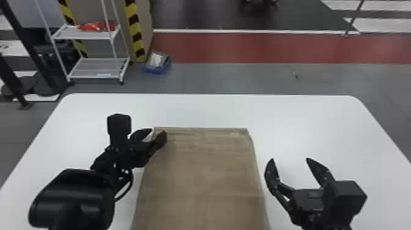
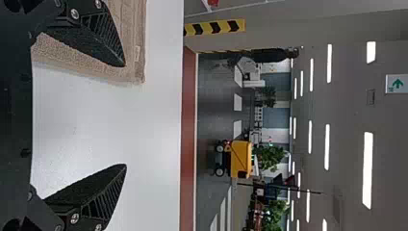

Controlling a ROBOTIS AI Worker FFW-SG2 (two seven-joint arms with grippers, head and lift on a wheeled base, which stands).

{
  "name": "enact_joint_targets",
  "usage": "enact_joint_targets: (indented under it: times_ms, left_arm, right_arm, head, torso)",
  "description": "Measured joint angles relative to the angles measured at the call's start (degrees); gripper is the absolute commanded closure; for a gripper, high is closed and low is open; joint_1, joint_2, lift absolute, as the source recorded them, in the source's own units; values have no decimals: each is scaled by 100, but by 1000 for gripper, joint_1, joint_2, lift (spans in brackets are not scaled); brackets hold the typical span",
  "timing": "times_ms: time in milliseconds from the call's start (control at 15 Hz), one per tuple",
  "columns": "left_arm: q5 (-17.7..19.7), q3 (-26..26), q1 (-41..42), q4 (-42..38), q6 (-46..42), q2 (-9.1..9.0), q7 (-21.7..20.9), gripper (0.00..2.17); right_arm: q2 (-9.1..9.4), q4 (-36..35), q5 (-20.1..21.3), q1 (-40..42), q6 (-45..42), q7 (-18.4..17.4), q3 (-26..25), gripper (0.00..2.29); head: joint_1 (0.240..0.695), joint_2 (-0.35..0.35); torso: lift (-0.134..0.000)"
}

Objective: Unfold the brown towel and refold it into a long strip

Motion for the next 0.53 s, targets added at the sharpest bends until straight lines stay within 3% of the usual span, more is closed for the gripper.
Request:
enact_joint_targets:
  times_ms: [267,400,533]
  left_arm:
    - [-2,5,16,12,5,4,0,647]
    - [-9,10,35,6,14,5,0,896]
    - [-18,11,50,-7,18,5,8,896]
  right_arm:
    - [0,8,0,0,0,0,0,144]
    - [0,9,0,0,-8,0,0,144]
    - [0,9,0,1,-17,0,0,144]
  head:
    - [695,-11]
    - [695,-10]
    - [695,-9]
  torso:
    - [-123]
    - [-123]
    - [-123]
